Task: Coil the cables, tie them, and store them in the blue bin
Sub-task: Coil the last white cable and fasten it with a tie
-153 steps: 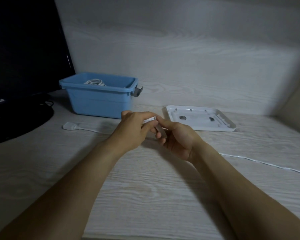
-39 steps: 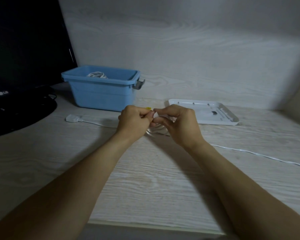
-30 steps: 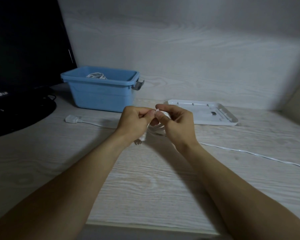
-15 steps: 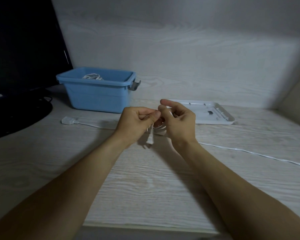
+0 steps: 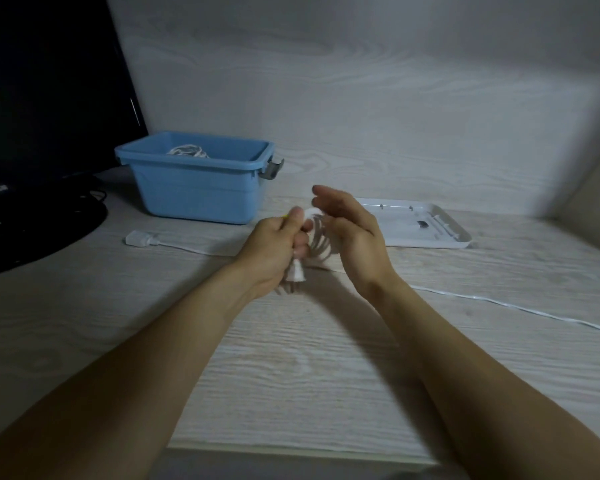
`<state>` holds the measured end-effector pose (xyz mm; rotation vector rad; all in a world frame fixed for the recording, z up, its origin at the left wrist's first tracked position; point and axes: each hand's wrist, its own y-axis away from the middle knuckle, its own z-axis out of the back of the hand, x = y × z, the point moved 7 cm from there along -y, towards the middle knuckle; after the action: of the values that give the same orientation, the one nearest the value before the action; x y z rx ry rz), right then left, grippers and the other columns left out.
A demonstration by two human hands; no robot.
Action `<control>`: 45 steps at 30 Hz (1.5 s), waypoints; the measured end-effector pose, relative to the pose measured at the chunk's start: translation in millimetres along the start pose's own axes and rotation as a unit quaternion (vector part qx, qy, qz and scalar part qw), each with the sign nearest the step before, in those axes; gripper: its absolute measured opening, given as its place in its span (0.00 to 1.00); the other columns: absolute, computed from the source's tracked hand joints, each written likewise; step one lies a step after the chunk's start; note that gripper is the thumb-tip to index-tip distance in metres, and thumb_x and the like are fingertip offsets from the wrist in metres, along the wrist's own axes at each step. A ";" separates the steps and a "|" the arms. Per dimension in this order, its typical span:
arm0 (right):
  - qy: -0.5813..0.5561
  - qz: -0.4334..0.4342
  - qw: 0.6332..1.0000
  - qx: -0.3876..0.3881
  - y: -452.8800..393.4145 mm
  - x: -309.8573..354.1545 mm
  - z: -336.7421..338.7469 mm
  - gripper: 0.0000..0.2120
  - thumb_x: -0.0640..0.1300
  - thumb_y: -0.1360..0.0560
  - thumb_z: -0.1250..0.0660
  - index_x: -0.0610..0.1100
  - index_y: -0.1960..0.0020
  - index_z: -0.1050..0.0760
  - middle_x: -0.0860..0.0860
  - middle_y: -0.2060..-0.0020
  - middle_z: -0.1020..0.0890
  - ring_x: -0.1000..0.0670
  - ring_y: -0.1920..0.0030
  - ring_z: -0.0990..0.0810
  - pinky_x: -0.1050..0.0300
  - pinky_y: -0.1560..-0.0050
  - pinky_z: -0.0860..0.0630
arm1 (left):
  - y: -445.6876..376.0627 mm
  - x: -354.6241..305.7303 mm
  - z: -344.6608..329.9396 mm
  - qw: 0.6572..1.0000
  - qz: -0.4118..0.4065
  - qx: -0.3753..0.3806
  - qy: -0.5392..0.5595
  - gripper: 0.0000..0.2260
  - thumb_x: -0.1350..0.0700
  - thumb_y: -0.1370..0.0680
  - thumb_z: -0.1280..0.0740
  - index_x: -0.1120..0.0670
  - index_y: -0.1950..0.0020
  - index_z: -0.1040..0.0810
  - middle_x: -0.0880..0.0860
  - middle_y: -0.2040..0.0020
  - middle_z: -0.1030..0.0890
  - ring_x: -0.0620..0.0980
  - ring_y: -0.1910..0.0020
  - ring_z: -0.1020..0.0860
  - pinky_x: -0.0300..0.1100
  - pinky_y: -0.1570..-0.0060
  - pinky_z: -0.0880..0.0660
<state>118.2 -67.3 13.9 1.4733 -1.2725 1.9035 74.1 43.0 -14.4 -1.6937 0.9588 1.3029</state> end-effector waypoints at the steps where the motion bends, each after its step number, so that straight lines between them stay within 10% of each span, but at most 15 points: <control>1: 0.024 0.002 1.000 -0.013 -0.3 -0.5 3.2 0.22 0.39 0.29 0.40 0.45 0.35 0.24 0.45 0.40 0.22 0.53 0.40 0.24 0.63 0.40 0.27 | -2.9 -2.6 5.0 1.000 -0.008 -0.024 0.016 0.17 0.54 0.15 0.45 0.58 0.60 0.27 0.45 0.75 0.34 0.41 0.76 0.37 0.34 0.72 0.39; 14: 0.312 -0.014 0.950 0.003 -3.9 -34.3 22.6 0.19 0.42 0.24 0.30 0.43 0.34 0.27 0.47 0.43 0.28 0.50 0.42 0.26 0.70 0.46 0.35 | -30.2 -74.0 100.1 0.931 -0.147 -0.323 -0.091 0.17 0.49 0.17 0.42 0.50 0.65 0.27 0.49 0.67 0.25 0.47 0.66 0.27 0.42 0.62 0.30; 23: 0.389 -0.032 0.917 0.077 1.2 -40.3 13.3 0.19 0.49 0.24 0.30 0.47 0.34 0.26 0.45 0.41 0.28 0.44 0.37 0.28 0.47 0.32 0.31 | -105.4 -154.0 102.5 0.801 -0.226 -0.270 -0.484 0.10 0.59 0.23 0.35 0.62 0.62 0.23 0.58 0.62 0.25 0.51 0.60 0.28 0.42 0.63 0.36; 26: 0.401 -0.034 0.911 0.087 1.6 -42.1 12.2 0.20 0.50 0.23 0.31 0.47 0.33 0.26 0.45 0.40 0.28 0.44 0.36 0.29 0.44 0.32 0.31 | -119.8 -146.7 98.9 0.778 -0.190 -0.196 -0.566 0.05 0.63 0.24 0.32 0.65 0.55 0.19 0.62 0.54 0.21 0.57 0.49 0.22 0.44 0.48 0.26; 30: 0.406 -0.034 0.909 0.090 -0.4 -45.3 12.3 0.20 0.50 0.24 0.31 0.47 0.33 0.26 0.45 0.40 0.28 0.44 0.36 0.30 0.43 0.32 0.31 | -132.3 -124.4 91.3 0.759 -0.108 -0.108 -0.633 0.10 0.59 0.22 0.31 0.59 0.42 0.16 0.58 0.44 0.17 0.58 0.43 0.22 0.46 0.39 0.27; 34: 0.415 -0.029 0.905 0.089 -1.3 -48.3 13.1 0.20 0.50 0.24 0.30 0.47 0.34 0.26 0.45 0.40 0.27 0.44 0.38 0.28 0.43 0.34 0.30 | -135.8 -110.1 97.2 0.778 -0.007 -0.067 -0.625 0.15 0.48 0.22 0.34 0.59 0.57 0.19 0.55 0.58 0.20 0.52 0.61 0.25 0.44 0.61 0.30; 38: 0.428 -0.020 0.899 0.093 -1.3 -47.9 12.7 0.18 0.51 0.24 0.30 0.48 0.36 0.24 0.47 0.42 0.25 0.44 0.39 0.28 0.44 0.36 0.29 | -131.7 -110.3 94.3 0.801 -0.113 -0.093 -0.580 0.14 0.52 0.25 0.36 0.60 0.67 0.23 0.53 0.66 0.23 0.51 0.65 0.25 0.45 0.63 0.28; 42: 0.455 -0.019 0.883 0.118 0.6 -48.4 7.7 0.17 0.55 0.26 0.29 0.50 0.40 0.21 0.50 0.48 0.25 0.44 0.40 0.27 0.48 0.36 0.30 | -124.2 -125.9 87.0 0.772 -0.195 -0.149 -0.586 0.09 0.57 0.22 0.34 0.60 0.47 0.17 0.59 0.44 0.23 0.56 0.43 0.26 0.46 0.42 0.30; 45: 0.463 -0.021 0.878 0.123 0.7 -49.8 6.6 0.16 0.55 0.26 0.29 0.50 0.41 0.20 0.50 0.48 0.26 0.44 0.40 0.27 0.49 0.35 0.31 | -136.1 -119.9 92.2 0.720 -0.085 -0.131 -0.677 0.22 0.54 0.21 0.35 0.54 0.28 0.30 0.59 0.29 0.32 0.60 0.30 0.35 0.50 0.31 0.39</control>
<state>138.8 -63.3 -31.7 0.4757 -0.5463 2.3309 138.1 195.0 104.8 -0.5234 -0.2803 2.0283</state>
